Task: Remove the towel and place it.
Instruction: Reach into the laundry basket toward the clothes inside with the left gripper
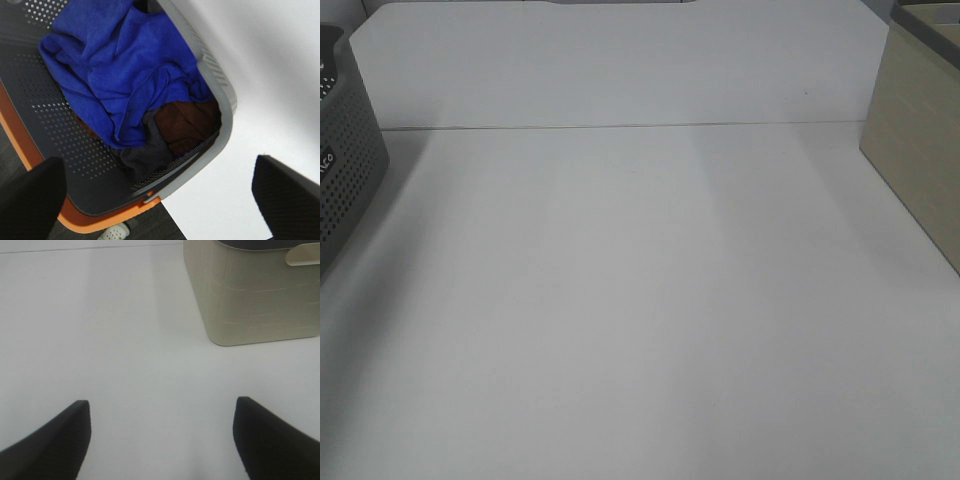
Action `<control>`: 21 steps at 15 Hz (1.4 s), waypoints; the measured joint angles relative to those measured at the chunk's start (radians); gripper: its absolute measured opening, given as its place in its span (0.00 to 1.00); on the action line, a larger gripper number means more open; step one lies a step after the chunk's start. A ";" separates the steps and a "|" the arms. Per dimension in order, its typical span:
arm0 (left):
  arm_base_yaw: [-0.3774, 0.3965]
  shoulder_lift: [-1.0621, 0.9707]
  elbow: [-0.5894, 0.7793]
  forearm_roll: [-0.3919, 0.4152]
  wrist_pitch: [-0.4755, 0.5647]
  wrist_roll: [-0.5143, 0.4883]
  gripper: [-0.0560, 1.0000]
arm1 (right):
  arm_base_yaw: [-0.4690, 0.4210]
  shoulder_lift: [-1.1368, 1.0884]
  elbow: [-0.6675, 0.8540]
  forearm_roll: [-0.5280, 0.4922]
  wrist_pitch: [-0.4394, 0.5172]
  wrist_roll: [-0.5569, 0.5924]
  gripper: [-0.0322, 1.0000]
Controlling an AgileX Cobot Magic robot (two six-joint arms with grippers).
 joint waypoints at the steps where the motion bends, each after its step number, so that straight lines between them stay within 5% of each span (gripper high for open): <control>1: 0.022 0.044 -0.013 0.010 0.000 0.004 0.95 | 0.000 0.000 0.000 0.000 0.000 0.000 0.77; 6: 0.147 0.202 -0.063 0.037 -0.072 0.027 0.95 | 0.000 0.000 0.000 0.000 0.000 0.000 0.77; 15: 0.154 0.605 -0.099 0.157 -0.236 0.115 0.95 | 0.000 0.000 0.000 0.000 0.000 0.000 0.77; 21: 0.154 0.643 -0.111 0.155 -0.263 0.166 0.65 | 0.000 0.000 0.000 0.000 0.000 0.000 0.77</control>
